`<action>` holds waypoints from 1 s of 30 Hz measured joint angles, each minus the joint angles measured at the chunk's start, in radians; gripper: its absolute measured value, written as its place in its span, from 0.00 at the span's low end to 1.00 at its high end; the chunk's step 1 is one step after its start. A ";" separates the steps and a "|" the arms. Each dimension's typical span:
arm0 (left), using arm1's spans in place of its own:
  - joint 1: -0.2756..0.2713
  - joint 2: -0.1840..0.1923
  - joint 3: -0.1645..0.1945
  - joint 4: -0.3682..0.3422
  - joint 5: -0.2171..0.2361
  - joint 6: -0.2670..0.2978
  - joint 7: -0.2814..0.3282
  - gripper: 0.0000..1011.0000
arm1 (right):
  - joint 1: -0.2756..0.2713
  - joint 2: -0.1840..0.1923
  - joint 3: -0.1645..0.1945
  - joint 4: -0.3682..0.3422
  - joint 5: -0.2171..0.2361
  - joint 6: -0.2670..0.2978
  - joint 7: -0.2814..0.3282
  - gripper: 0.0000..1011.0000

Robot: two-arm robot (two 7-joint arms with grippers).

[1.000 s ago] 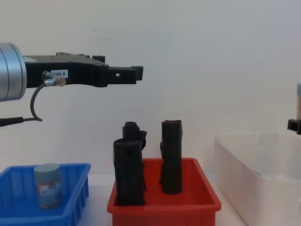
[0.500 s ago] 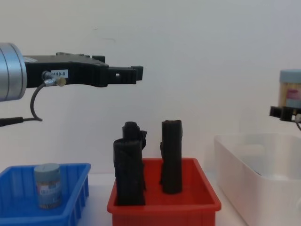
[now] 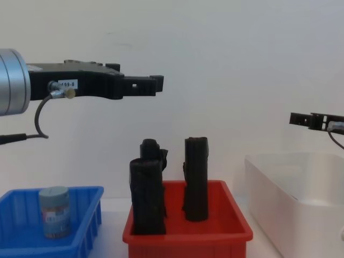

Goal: Pick the cotton swabs from the blue box and place them into the white box.

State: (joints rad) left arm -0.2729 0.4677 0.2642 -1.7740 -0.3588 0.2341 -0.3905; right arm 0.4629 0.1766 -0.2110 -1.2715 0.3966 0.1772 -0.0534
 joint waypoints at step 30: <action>0.000 0.000 0.000 0.000 0.000 0.000 0.000 0.99 | 0.007 -0.003 -0.002 -0.003 -0.002 0.006 0.019 0.99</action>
State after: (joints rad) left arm -0.2729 0.4677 0.2642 -1.7741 -0.3588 0.2341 -0.3905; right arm 0.4700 0.1733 -0.2133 -1.2743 0.3945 0.1832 -0.0346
